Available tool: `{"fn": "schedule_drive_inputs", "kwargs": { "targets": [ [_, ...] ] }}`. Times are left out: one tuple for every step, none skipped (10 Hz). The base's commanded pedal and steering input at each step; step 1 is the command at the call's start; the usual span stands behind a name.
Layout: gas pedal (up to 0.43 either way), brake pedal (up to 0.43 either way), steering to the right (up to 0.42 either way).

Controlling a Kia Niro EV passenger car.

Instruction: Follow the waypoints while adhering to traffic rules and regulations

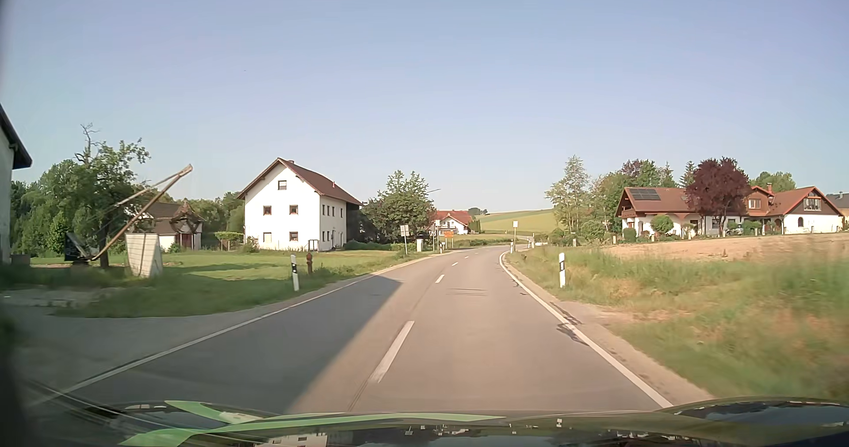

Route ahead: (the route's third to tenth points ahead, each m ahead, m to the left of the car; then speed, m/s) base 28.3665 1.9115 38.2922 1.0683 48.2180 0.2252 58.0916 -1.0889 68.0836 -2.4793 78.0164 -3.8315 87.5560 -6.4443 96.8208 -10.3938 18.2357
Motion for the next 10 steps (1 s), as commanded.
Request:
{"fn": "schedule_drive_inputs", "kwargs": {
  "targets": [
    [0.000,0.000,0.009],
    [0.000,0.000,0.009],
    [0.000,0.000,0.009],
    [0.000,0.000,0.009],
    [0.000,0.000,0.010],
    [0.000,0.000,0.009],
    [0.000,0.000,0.010],
    [0.000,0.000,0.010],
    [0.000,0.000,0.010],
    [0.000,0.000,0.011]
  ]
}}
